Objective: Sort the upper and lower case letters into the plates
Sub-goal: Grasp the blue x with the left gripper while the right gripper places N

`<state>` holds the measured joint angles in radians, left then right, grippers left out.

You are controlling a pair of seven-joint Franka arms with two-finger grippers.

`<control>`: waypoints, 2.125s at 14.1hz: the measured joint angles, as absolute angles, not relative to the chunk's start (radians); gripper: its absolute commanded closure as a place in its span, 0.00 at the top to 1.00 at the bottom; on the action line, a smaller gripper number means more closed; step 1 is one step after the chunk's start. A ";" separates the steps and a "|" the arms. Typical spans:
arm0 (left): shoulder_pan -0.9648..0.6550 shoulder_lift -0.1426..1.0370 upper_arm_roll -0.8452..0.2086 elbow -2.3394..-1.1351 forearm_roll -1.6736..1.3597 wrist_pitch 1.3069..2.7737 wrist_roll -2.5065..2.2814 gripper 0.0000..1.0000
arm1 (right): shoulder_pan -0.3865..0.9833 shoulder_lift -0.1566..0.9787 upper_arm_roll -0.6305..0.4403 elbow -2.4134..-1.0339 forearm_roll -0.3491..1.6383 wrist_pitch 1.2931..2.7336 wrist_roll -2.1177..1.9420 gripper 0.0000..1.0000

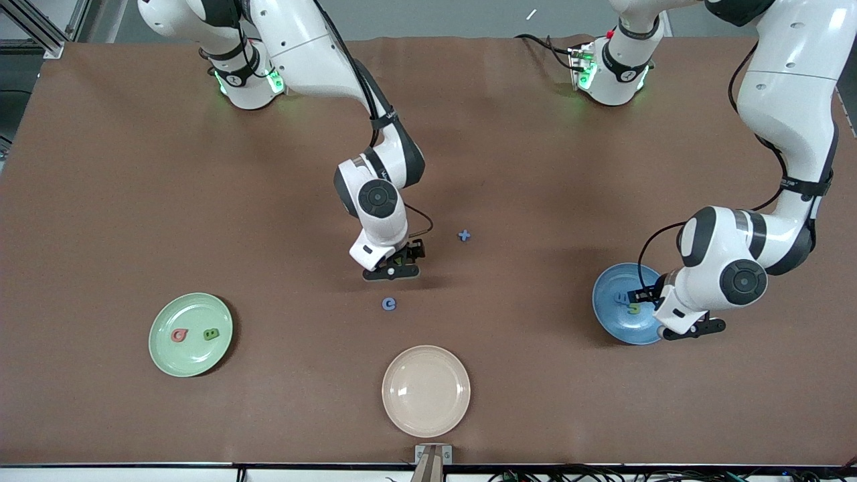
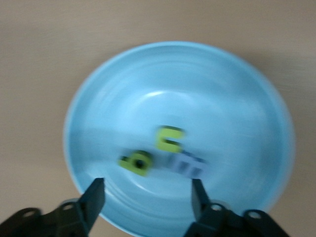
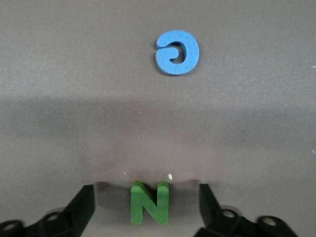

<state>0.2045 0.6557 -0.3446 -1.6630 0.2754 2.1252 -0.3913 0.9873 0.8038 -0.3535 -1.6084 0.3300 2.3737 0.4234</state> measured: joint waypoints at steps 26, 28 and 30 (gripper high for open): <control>-0.342 0.738 -0.439 -1.765 0.292 2.399 -1.529 0.00 | 0.687 0.770 -0.702 -1.552 0.178 2.161 -0.269 0.07; -0.341 0.738 -0.438 -1.762 0.312 2.399 -1.529 0.00 | 0.621 0.773 -0.669 -1.556 0.178 2.174 -0.334 0.16; -0.339 0.738 -0.425 -1.754 0.343 2.396 -1.529 0.00 | 0.549 0.778 -0.607 -1.557 0.178 2.207 -0.372 0.49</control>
<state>-0.3392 0.7381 -0.4255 -1.7536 0.3430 2.3963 -1.5292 0.5491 0.7779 -0.6075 -1.5574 0.1781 2.2070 -0.3723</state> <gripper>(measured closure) 0.731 0.674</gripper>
